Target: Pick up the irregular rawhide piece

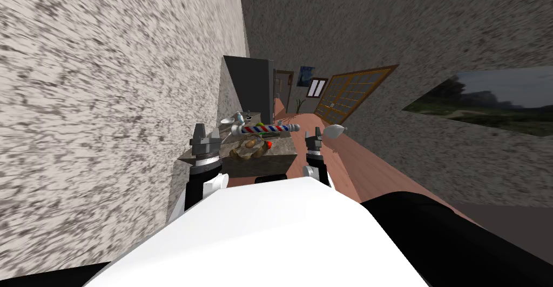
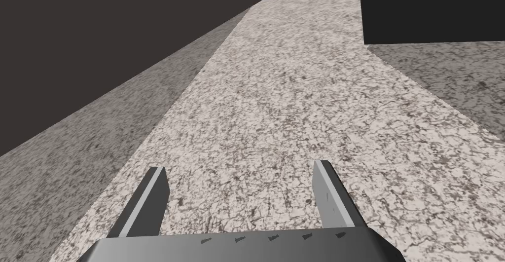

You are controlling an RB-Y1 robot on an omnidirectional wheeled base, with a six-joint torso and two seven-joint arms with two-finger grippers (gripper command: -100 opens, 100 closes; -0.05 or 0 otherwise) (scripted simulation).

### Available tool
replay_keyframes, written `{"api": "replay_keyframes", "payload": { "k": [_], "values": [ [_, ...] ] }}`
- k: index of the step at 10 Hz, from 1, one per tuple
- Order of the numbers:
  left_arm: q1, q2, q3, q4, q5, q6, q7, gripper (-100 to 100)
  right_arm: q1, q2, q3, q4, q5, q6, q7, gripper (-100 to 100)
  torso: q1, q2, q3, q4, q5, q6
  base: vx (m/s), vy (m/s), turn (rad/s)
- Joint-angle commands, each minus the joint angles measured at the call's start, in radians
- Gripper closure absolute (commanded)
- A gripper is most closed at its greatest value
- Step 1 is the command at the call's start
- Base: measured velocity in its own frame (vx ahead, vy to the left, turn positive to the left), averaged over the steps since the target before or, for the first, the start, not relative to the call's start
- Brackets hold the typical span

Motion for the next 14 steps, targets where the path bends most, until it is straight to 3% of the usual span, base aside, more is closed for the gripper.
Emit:
{"api": "replay_keyframes", "payload": {
  "k": [1,4,7,8,12,13,14],
  "values": [
    [0.0,0.0,0.0,0.0,0.0,0.0,0.0,0,0.017,-0.033,0.027,0.016,0.015,0.0,0.001,-100,0.0,0.0,0.0,0.0,0.0,0.0,0.023,-0.047,0.105],
    [0.0,0.0,0.0,0.0,0.0,0.0,0.0,0,0.051,-0.09,0.095,0.061,0.05,-0.003,0.005,-100,-0.006,-0.002,-0.001,0.0,-0.001,0.0,0.009,-0.086,0.143],
    [0.0,0.0,0.0,0.0,0.0,0.0,0.0,0,0.093,-0.164,0.189,0.142,0.096,-0.01,0.012,-100,-0.006,0.003,0.002,0.001,-0.001,0.0,-0.059,-0.082,0.226],
    [0.0,0.0,0.0,0.0,0.0,0.0,0.0,0,0.093,-0.164,0.198,0.142,0.096,-0.01,0.012,-100,-0.007,0.004,0.002,0.001,-0.002,0.0,-0.032,-0.083,0.091],
    [0.0,0.0,0.0,0.0,0.0,0.0,0.0,0,0.132,-0.263,0.321,0.258,0.146,-0.019,0.022,-100,-0.004,0.003,0.002,0.001,-0.001,0.0,-0.048,-0.067,0.183],
    [0.0,0.0,0.0,0.0,0.0,0.0,0.0,0,0.132,-0.263,0.327,0.258,0.146,-0.019,0.022,-100,-0.004,0.002,0.001,0.0,-0.001,0.0,-0.031,-0.041,0.119],
    [0.0,0.0,0.0,0.0,0.0,0.0,0.0,0,0.143,-0.302,0.362,0.305,0.162,-0.023,0.026,-100,-0.003,0.001,0.001,0.0,-0.001,0.0,-0.049,-0.065,0.187]
  ]
}}
